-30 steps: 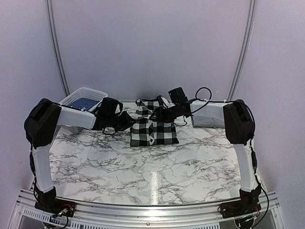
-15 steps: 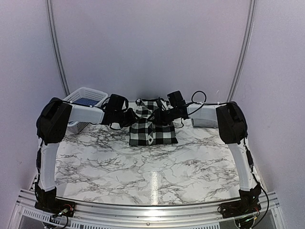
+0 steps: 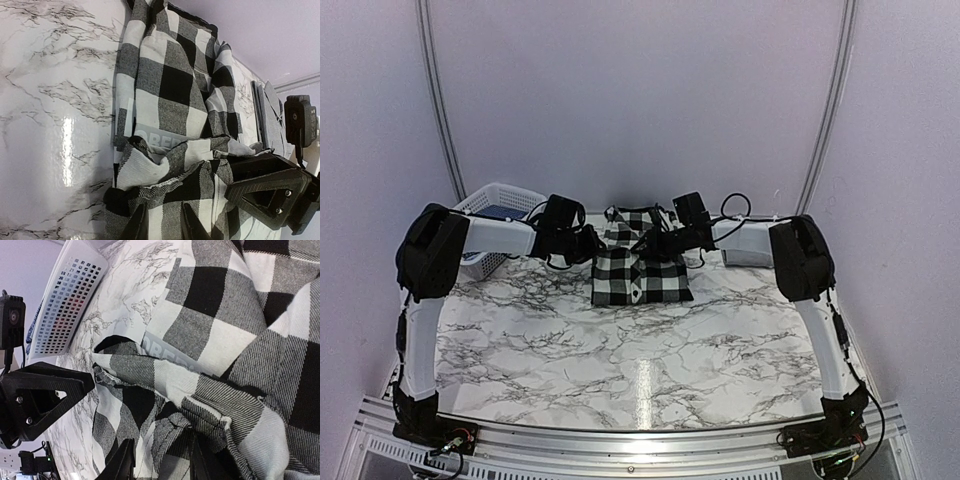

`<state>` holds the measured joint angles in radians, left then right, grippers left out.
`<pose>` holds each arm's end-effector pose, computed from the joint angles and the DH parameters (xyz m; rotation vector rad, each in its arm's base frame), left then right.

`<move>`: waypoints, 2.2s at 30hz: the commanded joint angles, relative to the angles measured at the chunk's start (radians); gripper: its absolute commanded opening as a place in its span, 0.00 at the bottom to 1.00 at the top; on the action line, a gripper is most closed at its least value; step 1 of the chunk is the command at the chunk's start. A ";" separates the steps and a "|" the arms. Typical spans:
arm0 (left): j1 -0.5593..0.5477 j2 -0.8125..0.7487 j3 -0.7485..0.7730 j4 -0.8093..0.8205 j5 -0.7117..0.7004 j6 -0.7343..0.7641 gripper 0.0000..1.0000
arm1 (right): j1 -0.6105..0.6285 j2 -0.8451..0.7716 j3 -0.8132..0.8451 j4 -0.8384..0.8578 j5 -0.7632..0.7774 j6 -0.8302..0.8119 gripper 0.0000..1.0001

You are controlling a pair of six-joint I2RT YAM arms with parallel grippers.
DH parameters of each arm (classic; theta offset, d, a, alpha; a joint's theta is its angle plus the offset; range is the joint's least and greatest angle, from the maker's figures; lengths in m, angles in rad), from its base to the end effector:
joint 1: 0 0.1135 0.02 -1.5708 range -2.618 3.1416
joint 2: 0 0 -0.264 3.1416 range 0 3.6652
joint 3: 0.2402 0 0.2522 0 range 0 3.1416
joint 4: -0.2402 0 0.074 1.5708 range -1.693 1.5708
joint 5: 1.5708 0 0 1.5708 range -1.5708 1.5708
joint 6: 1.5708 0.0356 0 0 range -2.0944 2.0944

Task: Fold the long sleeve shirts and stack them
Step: Smooth out the 2/3-rectangle-folded shirt at the center of the board.

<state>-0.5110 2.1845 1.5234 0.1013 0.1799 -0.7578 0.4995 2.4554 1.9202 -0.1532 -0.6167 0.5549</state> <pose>0.4283 -0.2474 0.1684 -0.1667 2.2627 -0.9080 0.4687 0.2792 0.1420 -0.2933 2.4001 1.2263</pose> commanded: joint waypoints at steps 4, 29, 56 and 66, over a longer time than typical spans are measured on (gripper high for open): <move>0.014 -0.047 -0.034 -0.047 -0.040 0.016 0.23 | -0.004 0.031 0.077 0.036 -0.021 0.012 0.26; 0.022 0.160 0.172 -0.052 0.032 0.028 0.20 | 0.001 -0.056 0.028 -0.069 0.269 -0.157 0.00; 0.018 -0.140 -0.031 -0.077 0.058 0.056 0.26 | -0.086 -0.274 -0.225 -0.042 0.177 -0.279 0.22; -0.021 -0.209 -0.215 -0.028 0.103 0.035 0.25 | -0.157 -0.100 -0.169 0.012 0.085 -0.259 0.19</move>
<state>-0.5087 2.0258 1.3666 0.0422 0.2546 -0.7174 0.3771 2.2936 1.7050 -0.1699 -0.4995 0.2871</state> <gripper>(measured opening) 0.256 0.190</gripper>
